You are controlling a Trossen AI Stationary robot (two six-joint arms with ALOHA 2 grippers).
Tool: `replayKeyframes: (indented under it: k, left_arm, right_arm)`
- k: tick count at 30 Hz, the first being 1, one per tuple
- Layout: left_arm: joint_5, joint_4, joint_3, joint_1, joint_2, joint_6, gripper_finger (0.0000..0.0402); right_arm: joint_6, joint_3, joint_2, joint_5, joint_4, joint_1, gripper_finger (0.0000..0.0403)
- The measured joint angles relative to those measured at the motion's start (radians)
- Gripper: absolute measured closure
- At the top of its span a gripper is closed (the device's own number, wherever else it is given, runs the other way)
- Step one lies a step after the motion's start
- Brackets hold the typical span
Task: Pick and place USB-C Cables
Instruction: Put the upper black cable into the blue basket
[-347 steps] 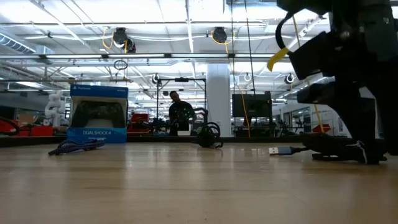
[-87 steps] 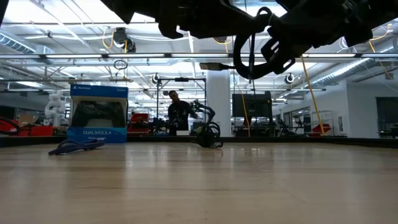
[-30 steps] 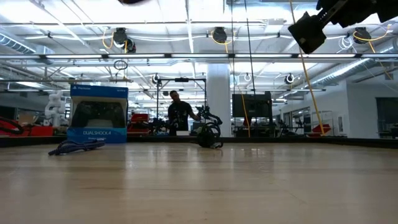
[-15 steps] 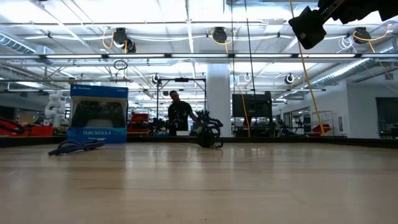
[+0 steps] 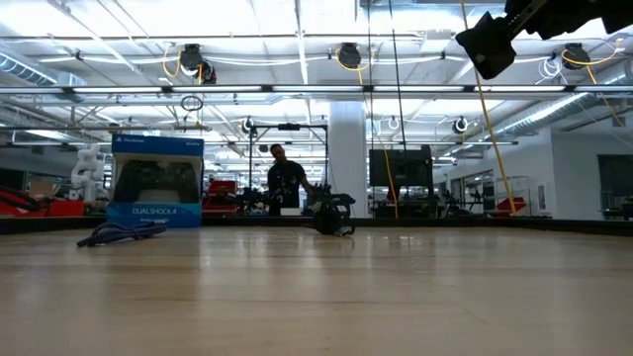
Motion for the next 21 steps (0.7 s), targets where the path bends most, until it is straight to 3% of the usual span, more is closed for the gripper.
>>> replayKeyframes:
  k: [4, 10, 21]
  left_arm:
    - [0.057, -0.083, -0.004, -0.041, 0.002, -0.165, 0.0337]
    - [0.063, -0.092, -0.004, -0.122, 0.017, -0.309, 0.0337]
    - [0.065, -0.051, -0.004, -0.198, 0.152, -0.353, 0.0337]
  right_arm:
    - [0.000, 0.000, 0.000, 0.000, 0.000, 0.000, 0.0117]
    - [0.000, 0.000, 0.000, 0.000, 0.000, 0.000, 0.0117]
    - [-0.026, 0.000, 0.000, 0.000, 0.002, 0.000, 0.0117]
